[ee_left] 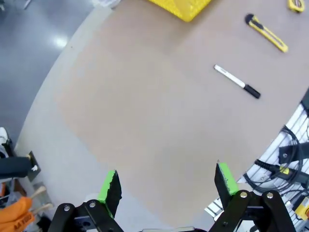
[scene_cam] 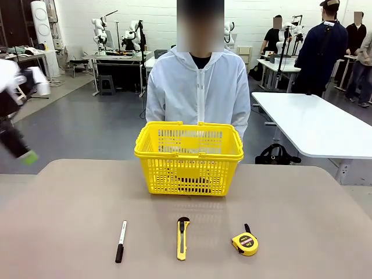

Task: Place the items the person wants into the basket.
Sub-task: Pick up the item the person points to and place it in the Market Basket.

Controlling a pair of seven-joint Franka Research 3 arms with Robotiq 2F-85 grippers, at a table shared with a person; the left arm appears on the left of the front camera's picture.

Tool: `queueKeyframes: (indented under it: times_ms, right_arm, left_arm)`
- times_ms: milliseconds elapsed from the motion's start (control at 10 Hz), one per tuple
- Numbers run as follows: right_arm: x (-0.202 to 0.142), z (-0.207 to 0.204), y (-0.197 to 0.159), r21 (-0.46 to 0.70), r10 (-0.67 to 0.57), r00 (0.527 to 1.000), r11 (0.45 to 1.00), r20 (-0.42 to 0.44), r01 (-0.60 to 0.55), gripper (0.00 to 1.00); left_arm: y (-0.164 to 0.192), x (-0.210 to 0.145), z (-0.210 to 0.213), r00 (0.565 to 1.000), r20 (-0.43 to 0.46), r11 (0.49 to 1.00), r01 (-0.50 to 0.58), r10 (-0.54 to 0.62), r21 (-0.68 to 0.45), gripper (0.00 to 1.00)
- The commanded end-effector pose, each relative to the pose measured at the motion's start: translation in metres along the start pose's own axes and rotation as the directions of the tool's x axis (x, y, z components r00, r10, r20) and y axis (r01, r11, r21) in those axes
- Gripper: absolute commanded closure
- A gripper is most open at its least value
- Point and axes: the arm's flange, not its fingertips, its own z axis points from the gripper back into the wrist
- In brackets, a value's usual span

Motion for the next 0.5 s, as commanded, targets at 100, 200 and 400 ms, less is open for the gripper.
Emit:
queueKeyframes:
  times_ms: [100,200,400]
  right_arm:
    - [0.002,0.0,0.001,0.014,0.015,0.999,1.0,0.031,-0.015,0.0]
    - [0.002,0.0,0.001,0.014,0.015,0.999,1.0,0.031,-0.015,0.0]
    - [0.002,0.0,0.001,0.014,0.015,0.999,1.0,0.031,-0.015,0.0]
  left_arm:
    - [0.013,-0.045,0.048,0.985,0.172,0.995,0.041,-0.026,-0.086,0.0]
    - [0.016,-0.059,0.067,0.973,0.231,0.995,0.031,-0.009,-0.091,0.0]
    - [0.038,-0.071,0.099,0.957,0.289,0.996,0.0,0.025,-0.085,0.0]
